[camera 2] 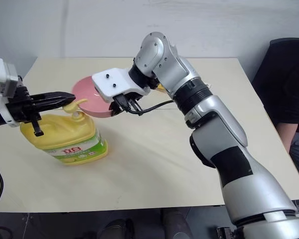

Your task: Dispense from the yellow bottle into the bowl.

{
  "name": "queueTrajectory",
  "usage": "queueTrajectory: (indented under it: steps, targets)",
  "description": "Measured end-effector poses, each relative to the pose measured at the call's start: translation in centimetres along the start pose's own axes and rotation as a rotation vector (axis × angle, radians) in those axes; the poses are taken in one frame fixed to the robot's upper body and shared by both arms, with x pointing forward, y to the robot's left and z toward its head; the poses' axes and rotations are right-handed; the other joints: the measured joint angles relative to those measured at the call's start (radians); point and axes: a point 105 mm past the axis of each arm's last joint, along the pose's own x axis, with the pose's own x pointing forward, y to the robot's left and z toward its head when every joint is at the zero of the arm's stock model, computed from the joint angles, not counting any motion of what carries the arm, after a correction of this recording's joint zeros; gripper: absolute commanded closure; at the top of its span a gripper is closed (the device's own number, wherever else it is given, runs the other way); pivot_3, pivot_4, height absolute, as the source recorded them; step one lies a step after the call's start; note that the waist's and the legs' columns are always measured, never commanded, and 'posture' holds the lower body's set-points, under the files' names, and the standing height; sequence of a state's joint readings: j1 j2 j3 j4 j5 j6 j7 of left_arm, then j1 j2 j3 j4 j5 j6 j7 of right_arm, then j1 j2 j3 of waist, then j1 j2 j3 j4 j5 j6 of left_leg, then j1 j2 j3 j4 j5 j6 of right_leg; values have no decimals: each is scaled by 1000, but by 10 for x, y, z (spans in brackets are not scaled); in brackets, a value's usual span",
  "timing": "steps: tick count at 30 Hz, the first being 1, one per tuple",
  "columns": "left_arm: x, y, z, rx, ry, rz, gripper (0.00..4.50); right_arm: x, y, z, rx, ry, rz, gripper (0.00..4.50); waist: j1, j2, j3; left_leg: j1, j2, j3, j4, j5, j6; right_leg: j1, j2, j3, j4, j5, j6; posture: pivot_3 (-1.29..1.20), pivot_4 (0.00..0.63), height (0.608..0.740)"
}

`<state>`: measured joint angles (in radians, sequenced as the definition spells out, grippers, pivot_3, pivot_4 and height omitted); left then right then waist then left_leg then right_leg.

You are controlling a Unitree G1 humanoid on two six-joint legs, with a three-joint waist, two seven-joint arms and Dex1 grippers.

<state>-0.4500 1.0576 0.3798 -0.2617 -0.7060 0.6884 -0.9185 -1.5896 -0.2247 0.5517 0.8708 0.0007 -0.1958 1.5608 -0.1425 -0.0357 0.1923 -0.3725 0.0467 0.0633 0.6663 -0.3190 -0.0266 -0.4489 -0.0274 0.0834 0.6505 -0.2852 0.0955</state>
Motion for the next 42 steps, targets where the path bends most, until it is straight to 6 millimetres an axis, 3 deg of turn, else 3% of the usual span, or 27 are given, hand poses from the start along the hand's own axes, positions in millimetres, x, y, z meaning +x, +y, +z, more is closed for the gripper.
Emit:
queueTrajectory:
  steps: [7, 26, 42]
  targets:
    - [1, 0, 2, 5, -2, -5, 4490, 3, 3, -10, -12, 50, 17, 4500, 0, 0, 0, 0, 0, 0, 0, 0, 0, 0, 0, 0, 0, 0, 0, 0, 150, 740]
    - [7, -1, -6, 143, 60, -24, 4490, 5, 3, -10, -11, 47, 21, 4500, 1, 0, 0, 4, -1, 0, 2, 1, -1, 2, 0, 1, 4, 0, 0, 0, 150, 740]
    - [6, 1, -13, 135, 66, -19, 4490, 5, 2, -8, -19, 37, 17, 4500, 1, 1, 0, 6, -1, 0, 2, 2, -1, 3, 0, 1, 6, 0, -1, 0, 150, 740]
